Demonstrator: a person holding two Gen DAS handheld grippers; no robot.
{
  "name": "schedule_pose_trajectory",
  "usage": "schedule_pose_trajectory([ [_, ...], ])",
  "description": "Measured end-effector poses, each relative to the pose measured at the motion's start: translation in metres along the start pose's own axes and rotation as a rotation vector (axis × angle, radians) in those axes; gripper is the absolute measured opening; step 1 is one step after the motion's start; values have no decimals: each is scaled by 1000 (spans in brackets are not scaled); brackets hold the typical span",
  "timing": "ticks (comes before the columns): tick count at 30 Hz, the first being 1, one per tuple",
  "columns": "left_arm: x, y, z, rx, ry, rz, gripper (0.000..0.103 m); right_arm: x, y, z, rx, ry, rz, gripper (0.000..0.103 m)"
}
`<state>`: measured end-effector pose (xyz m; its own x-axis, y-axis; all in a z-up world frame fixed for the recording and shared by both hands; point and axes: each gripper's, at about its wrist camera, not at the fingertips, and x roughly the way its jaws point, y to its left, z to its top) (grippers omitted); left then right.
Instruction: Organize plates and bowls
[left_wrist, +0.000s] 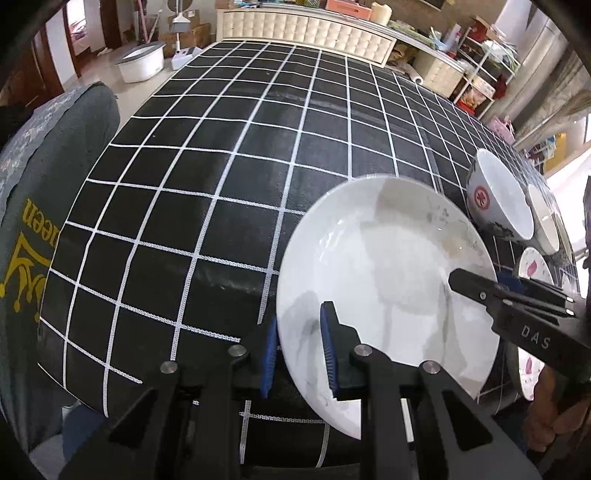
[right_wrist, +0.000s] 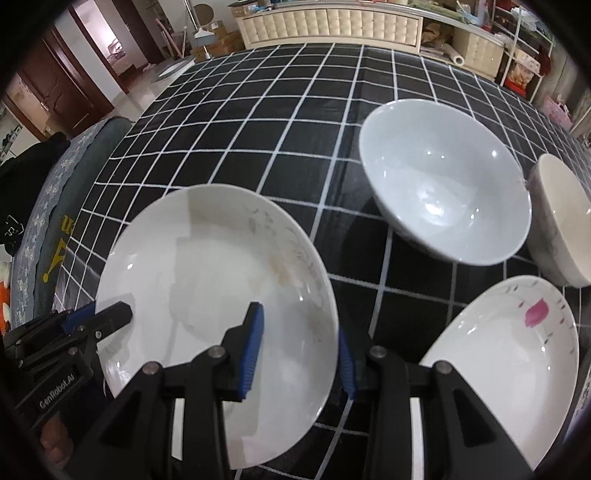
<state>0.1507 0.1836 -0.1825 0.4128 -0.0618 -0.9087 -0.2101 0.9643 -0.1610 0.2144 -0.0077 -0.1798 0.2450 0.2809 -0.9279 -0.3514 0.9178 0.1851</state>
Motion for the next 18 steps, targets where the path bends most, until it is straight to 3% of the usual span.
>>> schedule_pose_trajectory([
  [5,-13,-3,1,28,-46,98,20,-25,-3,-2,-30,-84,-58,42],
  [10,-41,-2,1,15,-98,72,20,-49,-18,-6,-14,-124,-77,42],
  [18,-70,-61,-5,107,-138,19,20,-83,-46,-26,14,-180,-158,51],
])
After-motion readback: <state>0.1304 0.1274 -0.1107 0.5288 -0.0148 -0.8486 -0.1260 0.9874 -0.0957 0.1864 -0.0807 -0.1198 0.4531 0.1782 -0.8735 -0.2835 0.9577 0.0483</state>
